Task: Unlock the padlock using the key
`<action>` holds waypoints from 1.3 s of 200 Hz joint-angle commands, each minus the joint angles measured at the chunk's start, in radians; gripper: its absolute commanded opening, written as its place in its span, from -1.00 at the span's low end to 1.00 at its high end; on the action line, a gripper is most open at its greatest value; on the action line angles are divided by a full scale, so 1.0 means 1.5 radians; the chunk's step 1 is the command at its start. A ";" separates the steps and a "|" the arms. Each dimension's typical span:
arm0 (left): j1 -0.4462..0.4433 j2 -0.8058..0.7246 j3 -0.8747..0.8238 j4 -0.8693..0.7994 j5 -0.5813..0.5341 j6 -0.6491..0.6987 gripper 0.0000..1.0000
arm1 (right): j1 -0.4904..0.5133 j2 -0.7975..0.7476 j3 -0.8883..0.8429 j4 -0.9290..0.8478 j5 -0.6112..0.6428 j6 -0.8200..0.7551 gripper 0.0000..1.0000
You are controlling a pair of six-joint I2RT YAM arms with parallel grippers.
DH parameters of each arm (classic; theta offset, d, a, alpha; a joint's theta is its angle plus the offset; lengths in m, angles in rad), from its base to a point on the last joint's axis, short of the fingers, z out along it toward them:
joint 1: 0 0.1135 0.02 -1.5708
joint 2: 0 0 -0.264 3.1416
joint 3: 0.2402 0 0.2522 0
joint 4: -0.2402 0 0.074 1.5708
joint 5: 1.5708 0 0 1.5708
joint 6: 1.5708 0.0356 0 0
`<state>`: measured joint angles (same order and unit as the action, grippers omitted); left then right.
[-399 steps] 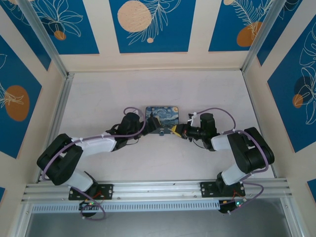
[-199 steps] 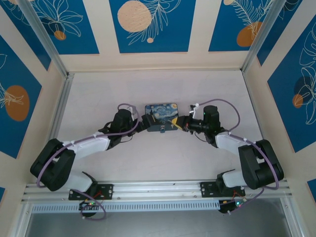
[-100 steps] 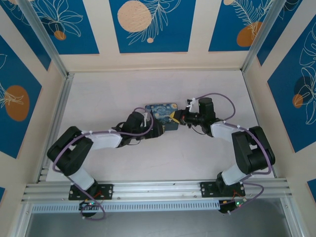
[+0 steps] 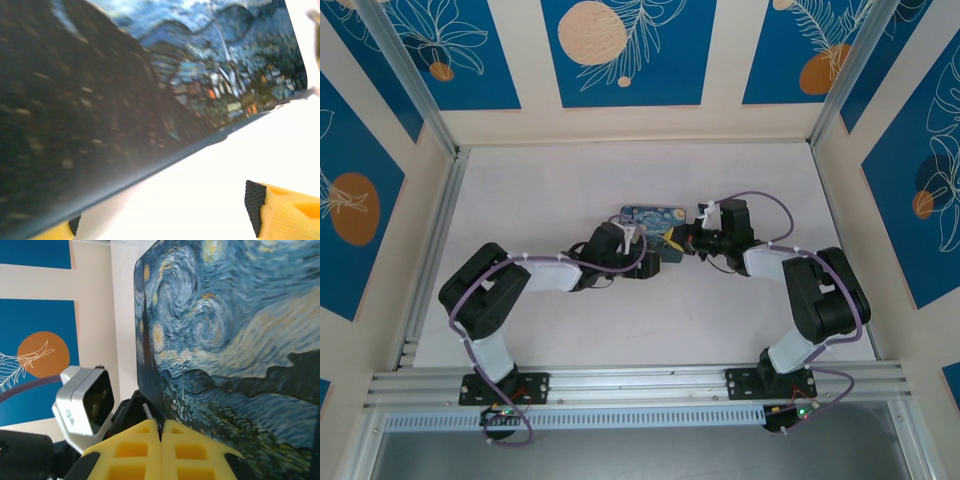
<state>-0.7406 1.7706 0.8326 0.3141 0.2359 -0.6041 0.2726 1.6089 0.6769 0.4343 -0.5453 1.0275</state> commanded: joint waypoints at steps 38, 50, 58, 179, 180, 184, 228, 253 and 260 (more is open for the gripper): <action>-0.038 0.029 0.021 -0.005 -0.082 0.137 0.61 | -0.003 0.018 -0.005 0.003 0.004 0.006 -1.00; -0.042 0.043 0.030 -0.006 -0.086 0.149 0.58 | -0.003 0.018 -0.005 0.000 0.006 0.007 -1.00; -0.043 0.052 0.037 -0.006 -0.086 0.156 0.56 | -0.003 0.018 -0.005 -0.001 0.006 0.007 -1.00; -0.058 0.084 0.048 0.117 -0.048 0.072 0.48 | -0.004 0.014 0.001 -0.029 0.016 -0.003 -1.00; -0.058 0.084 0.048 0.119 -0.047 0.070 0.48 | -0.004 0.014 0.001 -0.029 0.016 -0.003 -1.00; -0.058 0.082 0.045 0.126 -0.046 0.064 0.48 | -0.005 0.014 0.000 -0.029 0.016 -0.003 -1.00; -0.056 0.076 0.014 0.202 -0.038 -0.010 0.48 | -0.004 0.016 0.002 -0.034 0.017 -0.007 -1.00; -0.057 0.085 0.007 0.225 -0.036 -0.038 0.47 | -0.005 0.016 0.001 -0.036 0.018 -0.008 -1.00; -0.056 0.090 0.005 0.232 -0.035 -0.045 0.47 | -0.006 0.016 0.001 -0.036 0.018 -0.007 -1.00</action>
<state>-0.8150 1.8889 0.8543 0.5632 0.1547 -0.6083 0.2718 1.6272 0.6765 0.4175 -0.5266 1.0275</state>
